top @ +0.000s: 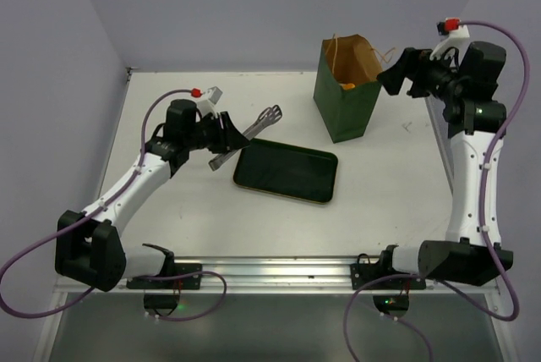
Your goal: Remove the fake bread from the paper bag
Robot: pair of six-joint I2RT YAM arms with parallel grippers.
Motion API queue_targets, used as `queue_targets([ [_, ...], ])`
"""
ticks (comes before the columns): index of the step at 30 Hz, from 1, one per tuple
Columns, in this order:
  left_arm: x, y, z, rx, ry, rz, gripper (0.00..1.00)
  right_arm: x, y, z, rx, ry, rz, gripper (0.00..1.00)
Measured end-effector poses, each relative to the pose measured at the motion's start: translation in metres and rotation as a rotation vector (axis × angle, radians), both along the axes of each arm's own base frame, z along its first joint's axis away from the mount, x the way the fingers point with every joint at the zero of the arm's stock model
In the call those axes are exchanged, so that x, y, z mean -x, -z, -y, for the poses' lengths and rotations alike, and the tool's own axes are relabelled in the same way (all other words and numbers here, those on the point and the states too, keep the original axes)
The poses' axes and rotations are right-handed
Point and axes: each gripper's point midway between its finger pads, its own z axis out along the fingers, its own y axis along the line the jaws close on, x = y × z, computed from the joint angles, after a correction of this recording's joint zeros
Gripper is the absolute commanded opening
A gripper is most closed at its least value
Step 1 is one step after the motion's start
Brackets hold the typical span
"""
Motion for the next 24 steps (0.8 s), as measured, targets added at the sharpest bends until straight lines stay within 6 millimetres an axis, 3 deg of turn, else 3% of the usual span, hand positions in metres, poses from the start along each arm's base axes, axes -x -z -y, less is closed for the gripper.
queue_targets([
  [6,0.004,-0.008,0.003,0.026,0.018,0.008,0.43,-0.05,-0.005,0.02,-0.043,0.108,-0.061,0.88],
  [11,0.011,-0.026,0.003,0.048,0.033,0.052,0.43,-0.092,0.034,0.028,-0.046,0.1,-0.165,0.86],
  [17,0.018,-0.039,0.003,0.068,0.05,0.086,0.43,-0.115,0.087,0.028,-0.048,0.055,-0.275,0.83],
  [24,0.02,-0.043,0.003,0.074,0.055,0.095,0.44,-0.135,0.111,0.021,-0.054,0.019,-0.3,0.79],
])
